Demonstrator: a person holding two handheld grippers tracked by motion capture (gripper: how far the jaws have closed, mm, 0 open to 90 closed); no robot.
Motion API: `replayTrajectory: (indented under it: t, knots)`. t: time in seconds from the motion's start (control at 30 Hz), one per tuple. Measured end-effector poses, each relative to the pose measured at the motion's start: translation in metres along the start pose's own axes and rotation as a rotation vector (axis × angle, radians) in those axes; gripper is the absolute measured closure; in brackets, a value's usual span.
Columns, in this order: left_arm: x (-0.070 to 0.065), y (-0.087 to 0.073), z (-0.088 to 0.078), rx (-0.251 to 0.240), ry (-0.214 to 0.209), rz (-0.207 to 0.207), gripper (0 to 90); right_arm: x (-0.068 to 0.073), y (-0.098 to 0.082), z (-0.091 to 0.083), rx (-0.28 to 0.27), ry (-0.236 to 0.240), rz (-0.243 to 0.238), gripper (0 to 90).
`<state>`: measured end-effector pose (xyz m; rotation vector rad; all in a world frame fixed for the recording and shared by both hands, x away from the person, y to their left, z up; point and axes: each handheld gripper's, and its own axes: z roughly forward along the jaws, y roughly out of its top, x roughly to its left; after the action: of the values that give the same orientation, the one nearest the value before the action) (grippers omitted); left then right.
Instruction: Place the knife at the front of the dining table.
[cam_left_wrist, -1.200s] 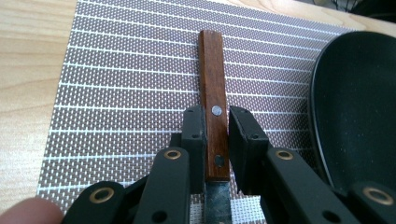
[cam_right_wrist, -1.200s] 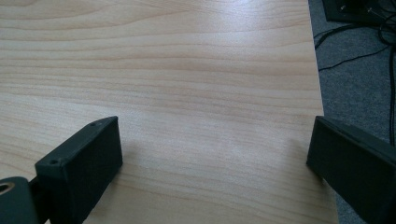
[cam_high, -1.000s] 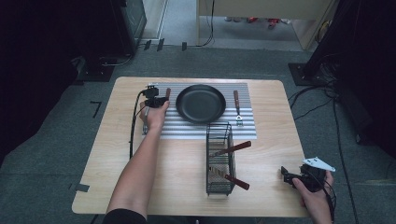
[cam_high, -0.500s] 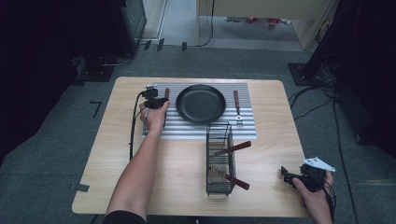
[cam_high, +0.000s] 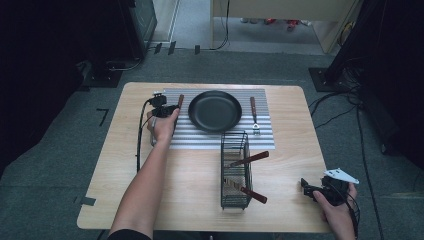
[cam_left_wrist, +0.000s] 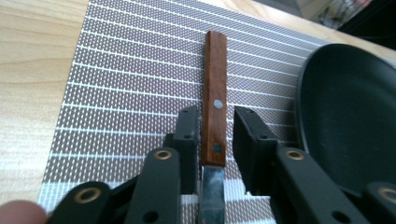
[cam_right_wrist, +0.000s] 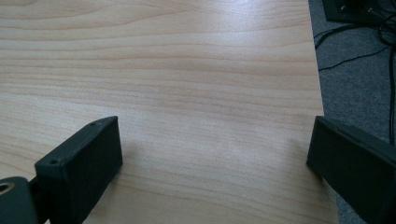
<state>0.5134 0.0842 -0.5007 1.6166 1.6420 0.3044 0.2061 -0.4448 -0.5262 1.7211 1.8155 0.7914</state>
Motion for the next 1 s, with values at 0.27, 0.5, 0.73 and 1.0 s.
replayTrajectory:
  t: [0.27,0.5,0.73,1.0]
  knots:
    - [0.017,-0.017,-0.020,0.004,-0.013,0.049,90.0,0.000,0.000,0.000,0.000,0.000,0.002,2.6]
    - [0.022,-0.037,-0.032,0.023,-0.037,0.092,90.0,0.000,0.000,0.000,0.001,0.000,0.001,2.6]
    - [0.021,-0.049,-0.040,0.014,-0.051,0.112,90.0,0.000,0.000,0.000,0.000,-0.001,-0.001,2.6]
    - [0.019,-0.055,-0.044,0.009,-0.051,0.127,90.0,0.000,0.000,0.000,0.001,0.000,0.001,2.6]
